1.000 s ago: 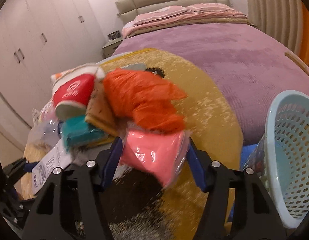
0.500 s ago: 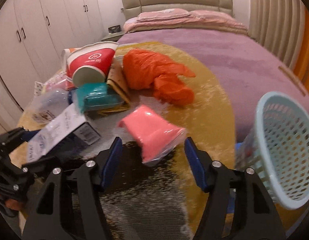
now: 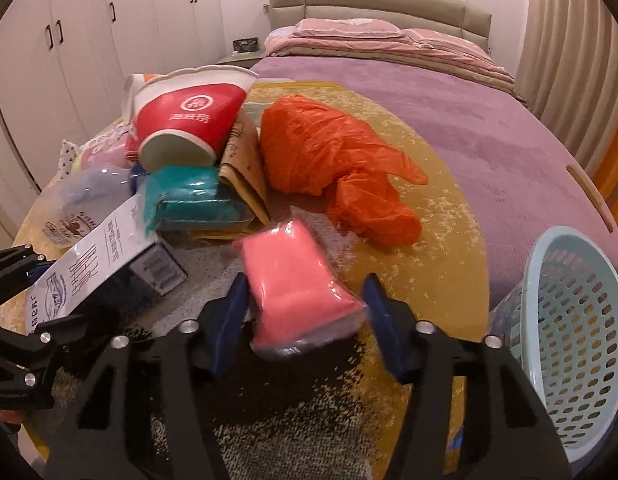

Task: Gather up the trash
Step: 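Grasp the white milk carton with the left tool while the right tool grasps the pink packet, then carry both items over the blue wastebasket and open both tools to drop them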

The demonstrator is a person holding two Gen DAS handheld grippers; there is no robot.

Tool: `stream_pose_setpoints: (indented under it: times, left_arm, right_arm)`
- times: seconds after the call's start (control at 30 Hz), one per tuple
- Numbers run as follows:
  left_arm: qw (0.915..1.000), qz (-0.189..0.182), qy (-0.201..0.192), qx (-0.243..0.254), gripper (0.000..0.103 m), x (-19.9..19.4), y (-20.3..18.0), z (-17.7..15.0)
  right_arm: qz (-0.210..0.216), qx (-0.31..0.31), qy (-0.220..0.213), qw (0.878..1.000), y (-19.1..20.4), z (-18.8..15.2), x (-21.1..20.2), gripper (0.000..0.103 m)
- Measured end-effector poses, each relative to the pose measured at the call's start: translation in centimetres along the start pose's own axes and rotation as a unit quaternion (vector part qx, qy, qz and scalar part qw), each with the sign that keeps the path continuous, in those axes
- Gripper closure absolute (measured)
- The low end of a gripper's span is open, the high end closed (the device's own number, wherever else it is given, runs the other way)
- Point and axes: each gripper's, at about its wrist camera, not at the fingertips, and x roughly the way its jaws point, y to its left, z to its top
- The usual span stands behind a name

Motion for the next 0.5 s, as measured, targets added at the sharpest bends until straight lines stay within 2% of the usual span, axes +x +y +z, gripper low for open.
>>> stream_pose_setpoints:
  times: [0.23,0.37,0.5]
  left_arm:
    - [0.9992,-0.025,-0.027,0.013,0.053,-2.7,-1.7,-0.8]
    - [0.9973,-0.041,-0.055,0.026,0.053,-4.4,-3.1,-0.6]
    - [0.9943,-0.062,-0.077,0.038,0.053,-5.7,-4.9,-0.1]
  right_arm:
    - [-0.001,0.006,-0.038,0.999,0.5,-1.3,-3.4,0.051]
    - [-0.006,0.028,-0.062,0.998,-0.8,-1.7,-5.8,0.051]
    - [-0.030,0.049,-0.080,0.995,-2.5,-2.3,-7.8,0.051]
